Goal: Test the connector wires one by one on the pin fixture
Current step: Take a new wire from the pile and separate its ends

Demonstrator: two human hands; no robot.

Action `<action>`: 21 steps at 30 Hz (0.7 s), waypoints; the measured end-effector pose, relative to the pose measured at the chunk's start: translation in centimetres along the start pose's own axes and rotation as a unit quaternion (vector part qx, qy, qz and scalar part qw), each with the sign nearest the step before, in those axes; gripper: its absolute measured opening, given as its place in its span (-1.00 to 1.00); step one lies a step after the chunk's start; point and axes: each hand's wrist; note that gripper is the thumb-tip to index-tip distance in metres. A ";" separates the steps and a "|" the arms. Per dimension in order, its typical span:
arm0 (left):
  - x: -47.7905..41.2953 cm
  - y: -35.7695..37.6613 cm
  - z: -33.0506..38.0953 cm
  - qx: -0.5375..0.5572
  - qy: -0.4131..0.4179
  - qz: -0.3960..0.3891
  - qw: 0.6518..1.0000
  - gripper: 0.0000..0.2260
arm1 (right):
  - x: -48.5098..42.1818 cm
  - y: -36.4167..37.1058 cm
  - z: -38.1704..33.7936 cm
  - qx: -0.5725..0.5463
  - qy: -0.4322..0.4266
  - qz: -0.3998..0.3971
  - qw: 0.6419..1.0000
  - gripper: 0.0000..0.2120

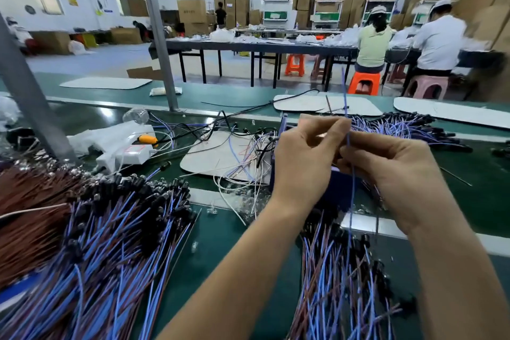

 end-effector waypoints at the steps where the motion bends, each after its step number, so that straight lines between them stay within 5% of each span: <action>1: -0.2 -0.1 0.1 0.013 -0.001 -0.002 1.000 -0.93 | 0.2 -0.1 -0.1 0.011 -0.004 -0.007 1.000 -0.75; 5: -0.9 -1.3 0.0 0.034 -0.040 -0.005 0.999 -0.90 | 0.6 -0.6 -0.3 0.024 0.045 -0.053 0.997 -0.89; 8: -0.8 -1.4 -0.9 0.080 -0.134 -0.033 0.987 -0.84 | 0.1 -1.3 0.1 0.028 0.063 -0.008 0.998 -0.96; 21: -1.0 -2.0 -4.2 0.067 -0.277 -0.190 0.939 -0.89 | -3.0 -2.2 3.7 0.068 0.143 0.024 0.987 -0.86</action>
Point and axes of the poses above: each hand's wrist, its own x-axis away from the middle knuckle, its own y-axis out of the palm, z = x × y, and after that the axes turned 12 degrees about y, right-handed
